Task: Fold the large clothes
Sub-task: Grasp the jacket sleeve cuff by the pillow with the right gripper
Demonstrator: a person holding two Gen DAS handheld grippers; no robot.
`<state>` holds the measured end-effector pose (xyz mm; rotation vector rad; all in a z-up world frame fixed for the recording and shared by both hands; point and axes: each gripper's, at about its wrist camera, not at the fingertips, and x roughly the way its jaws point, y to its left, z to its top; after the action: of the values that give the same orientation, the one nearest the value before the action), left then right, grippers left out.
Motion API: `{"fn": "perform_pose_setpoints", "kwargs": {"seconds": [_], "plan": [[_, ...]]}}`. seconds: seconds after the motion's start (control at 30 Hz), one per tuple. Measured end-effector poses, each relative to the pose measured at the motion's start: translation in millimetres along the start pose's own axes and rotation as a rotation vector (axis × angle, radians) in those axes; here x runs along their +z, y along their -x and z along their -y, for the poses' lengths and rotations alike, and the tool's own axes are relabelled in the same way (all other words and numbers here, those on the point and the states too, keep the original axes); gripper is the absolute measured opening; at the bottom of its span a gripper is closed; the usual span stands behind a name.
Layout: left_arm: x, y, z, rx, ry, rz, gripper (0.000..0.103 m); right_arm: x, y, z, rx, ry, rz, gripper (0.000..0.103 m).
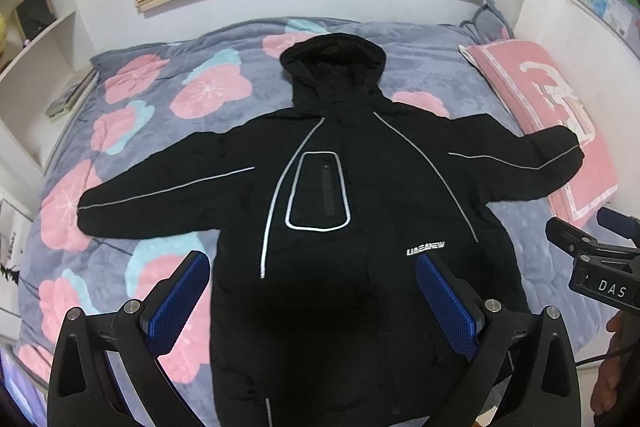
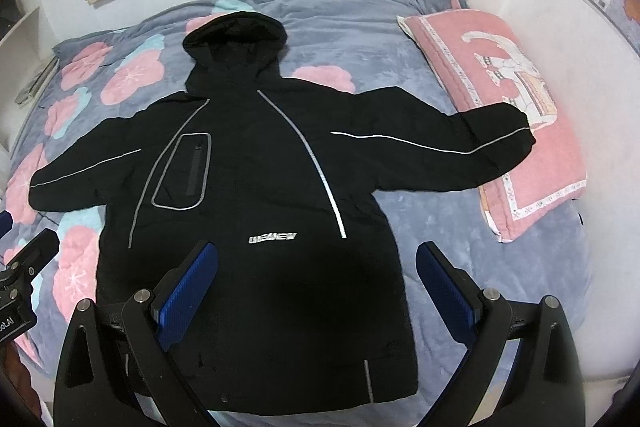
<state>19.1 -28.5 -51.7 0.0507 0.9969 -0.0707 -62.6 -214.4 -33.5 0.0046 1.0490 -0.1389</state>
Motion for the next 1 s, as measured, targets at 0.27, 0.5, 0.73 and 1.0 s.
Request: {"fn": "perform_pose_setpoints", "kwargs": {"seconds": [0.27,0.5,0.73,1.0], "plan": [[28,-22,44,-0.047,-0.06,-0.004,0.102,15,-9,34,0.007,-0.011,0.044,0.1],[64,-65,93,-0.083,-0.136,-0.027,0.102,39,-60,117,0.1,-0.166,0.04,0.1],[104,-154,147,-0.116,-0.182,-0.118,0.102,64,-154,265,0.033,-0.391,0.012,0.098],[138,-244,215,-0.13,-0.282,-0.156,0.102,95,-221,404,-0.068,-0.536,0.067,0.097]]}}
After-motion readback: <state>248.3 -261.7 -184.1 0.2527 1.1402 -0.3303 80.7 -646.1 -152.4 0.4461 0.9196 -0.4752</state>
